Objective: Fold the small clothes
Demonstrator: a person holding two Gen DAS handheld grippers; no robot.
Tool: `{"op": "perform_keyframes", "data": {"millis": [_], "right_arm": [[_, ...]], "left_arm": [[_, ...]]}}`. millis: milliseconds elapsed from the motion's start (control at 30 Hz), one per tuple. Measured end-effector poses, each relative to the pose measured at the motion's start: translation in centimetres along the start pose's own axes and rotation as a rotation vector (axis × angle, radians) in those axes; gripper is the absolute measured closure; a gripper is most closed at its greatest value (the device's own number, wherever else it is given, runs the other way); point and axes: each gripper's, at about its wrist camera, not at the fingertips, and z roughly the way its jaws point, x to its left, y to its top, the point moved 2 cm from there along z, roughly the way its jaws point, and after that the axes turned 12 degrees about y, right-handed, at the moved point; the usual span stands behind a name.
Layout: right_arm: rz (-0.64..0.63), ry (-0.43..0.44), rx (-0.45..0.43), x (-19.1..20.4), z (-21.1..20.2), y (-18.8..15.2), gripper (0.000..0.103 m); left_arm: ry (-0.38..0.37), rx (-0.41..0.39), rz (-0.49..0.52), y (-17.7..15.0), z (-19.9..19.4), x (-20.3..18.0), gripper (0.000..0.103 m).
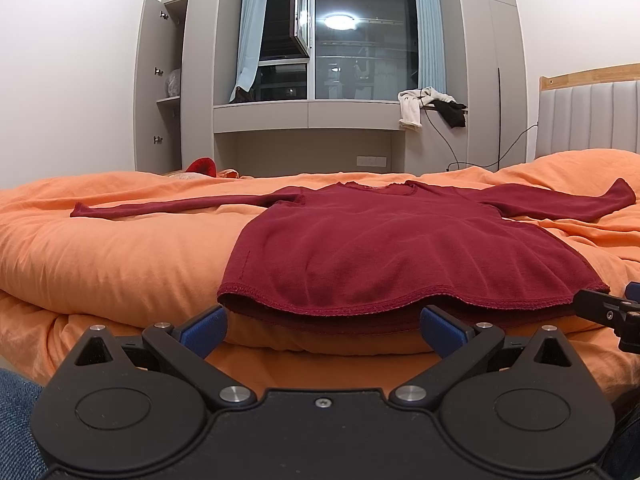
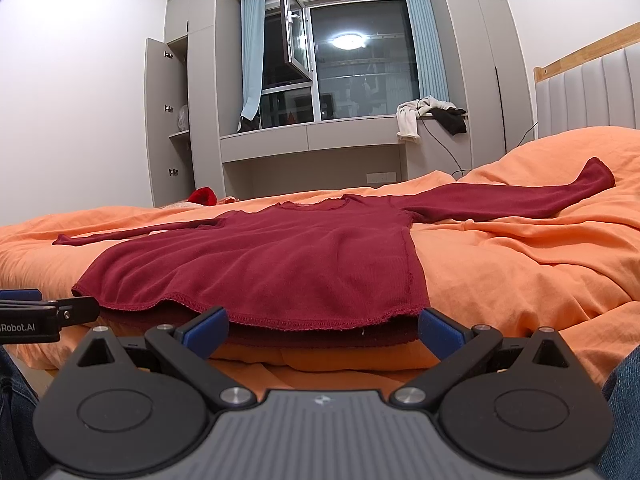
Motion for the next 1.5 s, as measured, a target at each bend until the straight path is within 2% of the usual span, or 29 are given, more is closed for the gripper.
{"op": "perform_keyframes", "data": {"millis": [1500], "right_arm": [[0.006,0.000,0.011,0.30,0.28,-0.16,0.000]], "left_arm": [[-0.001,0.003,-0.001,0.00,0.05,0.01,0.001]]}}
